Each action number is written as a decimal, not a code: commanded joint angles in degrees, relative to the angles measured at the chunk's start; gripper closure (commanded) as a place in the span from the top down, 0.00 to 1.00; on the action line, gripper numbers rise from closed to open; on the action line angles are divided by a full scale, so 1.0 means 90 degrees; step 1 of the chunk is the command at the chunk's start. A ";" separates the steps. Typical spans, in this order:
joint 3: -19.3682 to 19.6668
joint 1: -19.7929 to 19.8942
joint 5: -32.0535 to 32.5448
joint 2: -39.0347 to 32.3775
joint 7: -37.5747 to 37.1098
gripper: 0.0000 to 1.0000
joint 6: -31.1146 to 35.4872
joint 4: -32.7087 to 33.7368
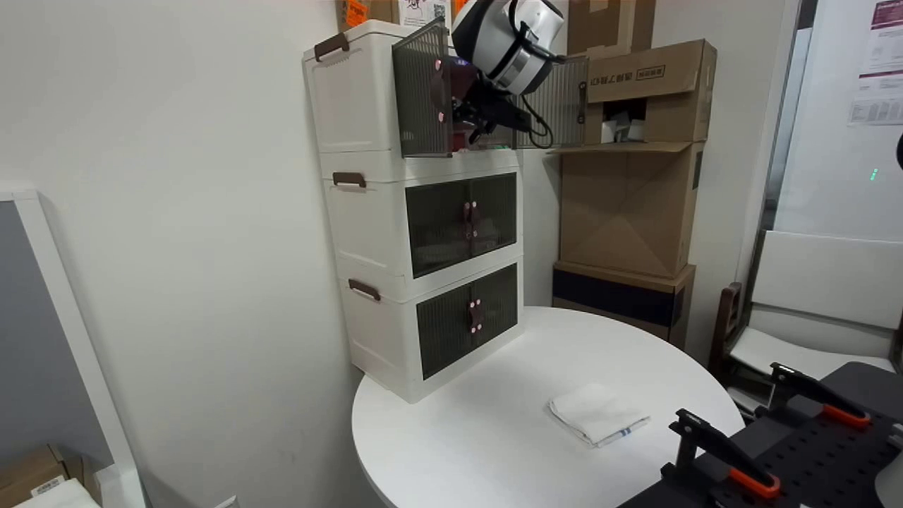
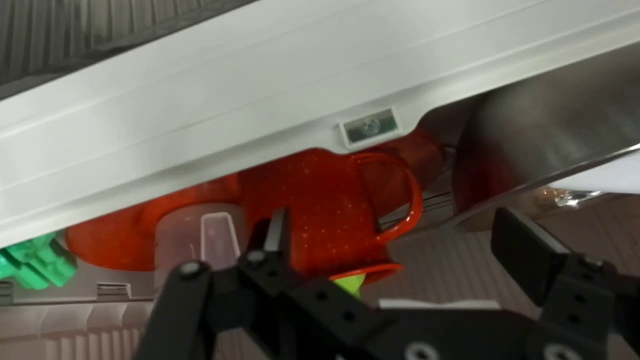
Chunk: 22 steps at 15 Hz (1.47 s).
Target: Remove the red mug from the topmost cabinet.
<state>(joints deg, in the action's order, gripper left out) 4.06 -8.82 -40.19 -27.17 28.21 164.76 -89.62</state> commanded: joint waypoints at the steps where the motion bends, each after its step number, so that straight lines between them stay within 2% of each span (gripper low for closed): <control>1: 0.0046 -0.0034 0.0050 -0.0258 -0.0177 1.00 -0.0041 0.0417; 2: 0.0049 -0.0036 0.0054 -0.0280 -0.0182 1.00 -0.0051 0.0450; 6: 0.0054 -0.0046 0.0064 -0.0374 -0.0191 0.86 -0.0072 0.0575; 8: 0.0054 -0.0050 0.0051 -0.0398 -0.0212 0.91 -0.0064 0.0629; 9: 0.0055 -0.0047 0.0046 -0.0415 -0.0224 0.85 -0.0064 0.0667; 10: 0.0053 -0.0039 0.0033 -0.0430 -0.0239 0.65 -0.0075 0.0709; 11: 0.0057 -0.0035 0.0032 -0.0447 -0.0259 0.64 -0.0094 0.0745; 19: 0.0044 0.0014 0.0028 -0.0514 -0.0306 0.05 -0.0129 0.0929; 20: 0.0036 0.0027 0.0021 -0.0505 -0.0288 0.01 -0.0139 0.0930; 22: 0.0023 0.0056 0.0004 -0.0498 -0.0277 0.00 -0.0177 0.0942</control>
<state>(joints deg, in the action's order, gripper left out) 4.09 -8.62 -40.19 -30.56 26.79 164.57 -83.66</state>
